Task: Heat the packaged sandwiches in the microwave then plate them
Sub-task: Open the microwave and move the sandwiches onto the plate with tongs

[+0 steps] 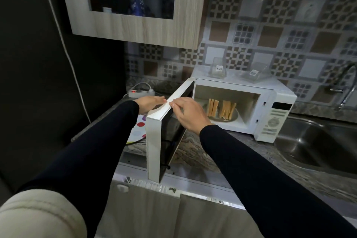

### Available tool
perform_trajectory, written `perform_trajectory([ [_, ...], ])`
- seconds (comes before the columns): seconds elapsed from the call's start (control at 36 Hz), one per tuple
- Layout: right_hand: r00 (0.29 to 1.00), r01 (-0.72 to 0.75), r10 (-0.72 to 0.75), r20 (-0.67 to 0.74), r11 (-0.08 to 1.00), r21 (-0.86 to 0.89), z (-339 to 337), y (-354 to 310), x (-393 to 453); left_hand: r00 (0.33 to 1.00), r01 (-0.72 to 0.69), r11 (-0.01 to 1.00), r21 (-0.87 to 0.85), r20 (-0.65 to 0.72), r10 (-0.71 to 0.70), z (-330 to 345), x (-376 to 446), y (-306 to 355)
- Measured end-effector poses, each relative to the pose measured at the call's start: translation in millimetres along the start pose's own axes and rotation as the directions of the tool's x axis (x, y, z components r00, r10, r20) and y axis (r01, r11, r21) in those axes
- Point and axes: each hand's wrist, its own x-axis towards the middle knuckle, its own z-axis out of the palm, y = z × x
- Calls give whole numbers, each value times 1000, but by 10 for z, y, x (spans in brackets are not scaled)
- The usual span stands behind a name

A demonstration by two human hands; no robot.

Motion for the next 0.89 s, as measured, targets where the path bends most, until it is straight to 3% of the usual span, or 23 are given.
perform_trajectory([
  [0.19, 1000, 10, -10, -8, 1000, -3, -33, 16, 51, 996, -60, 998, -25, -69, 58, 61, -19, 211],
  [0.33, 999, -13, 10, -42, 998, -67, -122, 66, 47, 968, -132, 983, 131, -196, 156, 16, 38, 340],
  [0.47, 985, -147, 136, -107, 983, -109, -310, 278, 35, 931, -203, 947, 251, -252, 266, 4, 114, 715],
  [0.56, 965, -230, 210, -160, 966, -117, -476, 465, 17, 924, -238, 917, 320, -216, 316, 67, 204, 991],
  [0.72, 889, -417, 386, -248, 905, -85, -769, 1014, 48, 926, -281, 875, 394, -127, 354, 387, 456, 1481],
  [0.89, 755, -565, 569, -326, 817, 118, -1075, 1605, 112, 922, -314, 815, 487, -49, 385, 775, 793, 1882],
])
